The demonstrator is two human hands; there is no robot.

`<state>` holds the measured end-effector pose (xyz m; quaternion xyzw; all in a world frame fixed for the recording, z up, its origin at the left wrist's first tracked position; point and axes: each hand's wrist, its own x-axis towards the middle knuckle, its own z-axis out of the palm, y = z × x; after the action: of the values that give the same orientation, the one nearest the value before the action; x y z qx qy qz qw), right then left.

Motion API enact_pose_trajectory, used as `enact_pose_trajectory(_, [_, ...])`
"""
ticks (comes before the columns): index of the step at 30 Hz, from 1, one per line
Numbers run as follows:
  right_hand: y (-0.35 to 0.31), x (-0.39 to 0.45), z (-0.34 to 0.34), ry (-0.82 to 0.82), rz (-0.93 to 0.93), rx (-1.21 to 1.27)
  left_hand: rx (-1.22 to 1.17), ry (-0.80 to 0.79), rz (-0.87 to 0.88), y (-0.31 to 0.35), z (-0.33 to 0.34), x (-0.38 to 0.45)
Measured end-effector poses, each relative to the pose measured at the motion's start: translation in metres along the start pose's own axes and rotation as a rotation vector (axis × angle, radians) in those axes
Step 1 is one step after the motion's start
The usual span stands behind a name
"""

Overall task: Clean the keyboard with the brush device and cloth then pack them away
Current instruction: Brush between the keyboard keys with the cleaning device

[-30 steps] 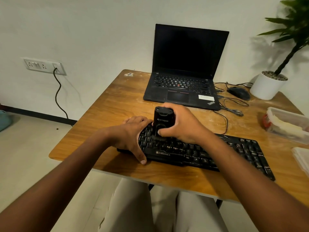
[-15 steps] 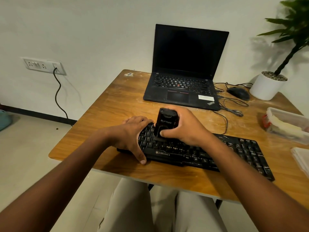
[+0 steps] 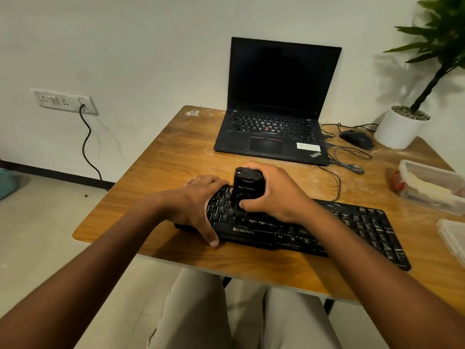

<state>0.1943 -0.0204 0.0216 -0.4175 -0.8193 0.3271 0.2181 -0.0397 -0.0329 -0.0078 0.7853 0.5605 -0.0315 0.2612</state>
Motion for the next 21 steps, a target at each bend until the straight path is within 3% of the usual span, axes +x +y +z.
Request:
enact_pose_trajectory(5, [0.008,-0.006,-0.035,-0.075,0.105,-0.142,-0.014,-0.002,0.002,0.001,0.0,0.0])
enact_pose_trajectory(9, [-0.006,0.006,-0.028,-0.002,0.097,-0.039,-0.014,-0.002,0.006,0.001,0.0,0.0])
enact_pose_trajectory(13, [-0.008,0.009,-0.004,-0.056,0.054,0.001,0.007,0.006,0.004,0.001,0.0,-0.001])
enact_pose_trajectory(18, [0.0,-0.008,-0.038,-0.122,0.14,-0.157,-0.023,0.0,0.008,0.003,-0.001,-0.002])
enact_pose_trajectory(21, [-0.011,-0.004,-0.037,-0.055,0.103,-0.138,-0.024,-0.001,0.005,0.005,-0.002,-0.002])
